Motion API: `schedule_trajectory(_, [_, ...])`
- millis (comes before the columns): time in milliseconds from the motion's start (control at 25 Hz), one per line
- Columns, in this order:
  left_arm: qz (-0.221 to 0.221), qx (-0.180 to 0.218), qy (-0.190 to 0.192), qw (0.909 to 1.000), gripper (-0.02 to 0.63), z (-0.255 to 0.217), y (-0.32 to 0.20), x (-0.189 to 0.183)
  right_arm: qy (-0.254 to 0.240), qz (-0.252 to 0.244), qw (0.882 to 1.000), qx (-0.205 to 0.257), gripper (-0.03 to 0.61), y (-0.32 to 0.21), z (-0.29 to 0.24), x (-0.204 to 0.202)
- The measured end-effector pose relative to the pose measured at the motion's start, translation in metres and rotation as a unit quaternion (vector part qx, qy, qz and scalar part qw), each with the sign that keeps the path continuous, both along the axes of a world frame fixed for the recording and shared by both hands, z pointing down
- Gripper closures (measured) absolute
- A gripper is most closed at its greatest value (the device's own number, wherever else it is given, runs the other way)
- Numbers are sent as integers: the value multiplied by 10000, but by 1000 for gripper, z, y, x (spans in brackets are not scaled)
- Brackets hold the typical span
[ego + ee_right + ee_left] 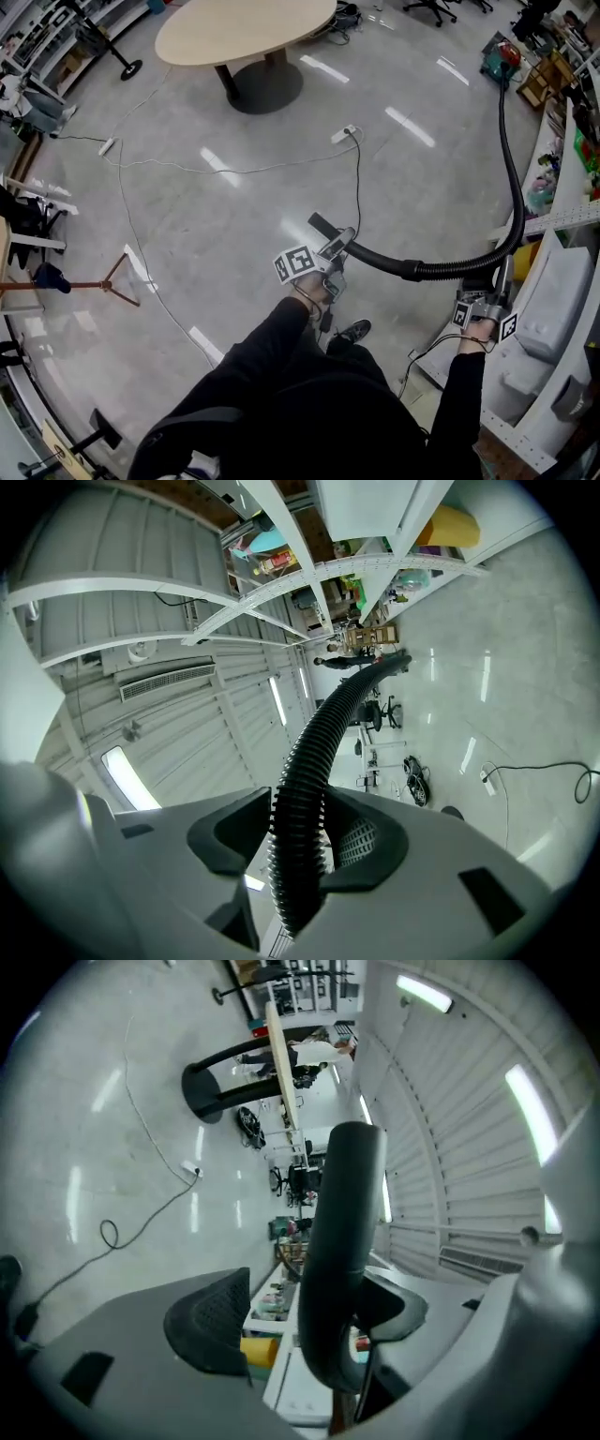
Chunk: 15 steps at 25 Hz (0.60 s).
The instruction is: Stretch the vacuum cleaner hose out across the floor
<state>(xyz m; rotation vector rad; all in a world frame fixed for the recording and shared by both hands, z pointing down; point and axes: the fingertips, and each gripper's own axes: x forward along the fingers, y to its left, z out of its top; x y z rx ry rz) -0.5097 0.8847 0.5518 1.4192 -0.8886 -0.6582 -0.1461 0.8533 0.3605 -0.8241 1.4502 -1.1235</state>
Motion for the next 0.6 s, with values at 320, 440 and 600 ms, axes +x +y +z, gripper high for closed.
schedule_trajectory(320, [380, 956, 202, 9945, 430, -78, 9, -38, -168, 363, 9978, -529, 396, 10, 51, -7])
schedule_trajectory(440, [670, 1486, -699, 9842, 426, -119, 25, -48, -384, 450, 9955, -738, 388, 10, 83, -9])
schedule_trajectory(600, [1029, 2351, -2032, 9449, 424, -180, 40, -51, -765, 474, 9912, -971, 383, 8, 122, -26])
